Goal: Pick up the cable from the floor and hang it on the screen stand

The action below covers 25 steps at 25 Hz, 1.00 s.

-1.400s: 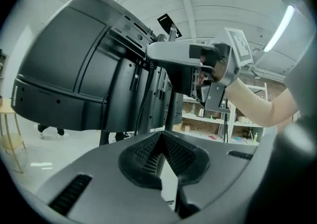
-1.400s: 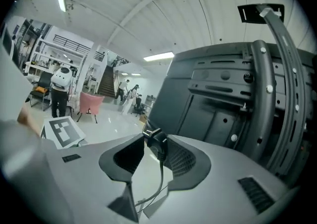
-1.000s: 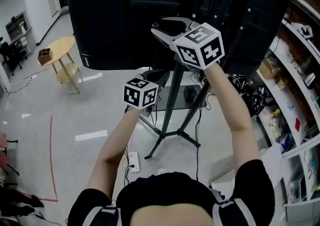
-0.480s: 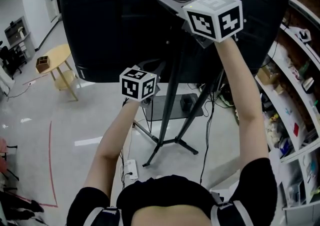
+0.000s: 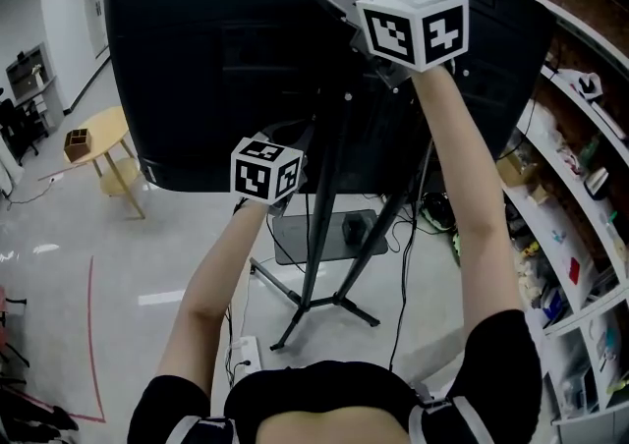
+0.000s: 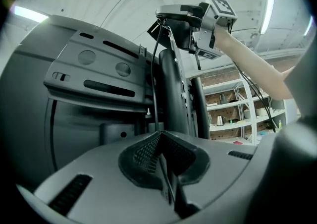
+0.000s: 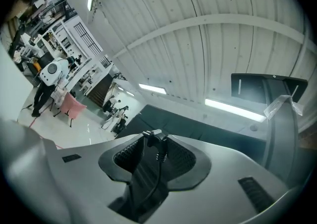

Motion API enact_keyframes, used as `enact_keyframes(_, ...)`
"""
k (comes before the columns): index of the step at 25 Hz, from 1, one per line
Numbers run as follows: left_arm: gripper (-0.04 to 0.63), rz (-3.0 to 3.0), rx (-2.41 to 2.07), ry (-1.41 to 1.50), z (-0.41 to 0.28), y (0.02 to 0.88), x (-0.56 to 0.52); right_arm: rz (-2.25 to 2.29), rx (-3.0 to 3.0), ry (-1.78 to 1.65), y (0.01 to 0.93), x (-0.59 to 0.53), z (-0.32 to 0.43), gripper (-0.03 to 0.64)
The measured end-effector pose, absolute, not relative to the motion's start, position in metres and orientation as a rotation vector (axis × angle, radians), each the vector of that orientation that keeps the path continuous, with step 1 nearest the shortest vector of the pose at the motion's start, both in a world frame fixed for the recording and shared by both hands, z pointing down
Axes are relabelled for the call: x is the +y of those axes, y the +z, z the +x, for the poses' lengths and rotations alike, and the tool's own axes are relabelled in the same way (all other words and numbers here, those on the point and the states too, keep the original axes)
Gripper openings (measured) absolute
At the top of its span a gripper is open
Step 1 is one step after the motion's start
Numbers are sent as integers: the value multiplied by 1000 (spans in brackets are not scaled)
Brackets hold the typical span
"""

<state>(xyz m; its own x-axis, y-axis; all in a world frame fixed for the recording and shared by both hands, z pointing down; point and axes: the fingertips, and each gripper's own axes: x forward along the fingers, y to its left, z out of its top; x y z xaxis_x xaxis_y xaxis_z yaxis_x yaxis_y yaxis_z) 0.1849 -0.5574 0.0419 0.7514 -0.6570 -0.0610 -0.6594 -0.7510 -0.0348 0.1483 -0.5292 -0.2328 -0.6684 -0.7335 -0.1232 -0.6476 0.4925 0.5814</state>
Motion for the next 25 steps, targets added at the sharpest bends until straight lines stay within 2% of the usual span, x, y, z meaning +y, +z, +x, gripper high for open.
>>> enact_keyframes(6, 8, -2850, 1109, 98, 183, 18, -566, 1295, -2555, -995, -262, -543, 168, 160)
enact_keyframes(14, 8, -2840, 1062, 137, 189, 1, -559, 1514, -2558, -1042, -286, -529, 241, 155)
enact_keyframes(25, 8, -2824, 1072, 152, 169, 12, -540, 1987, -2643, -811, -176, -512, 341, 145)
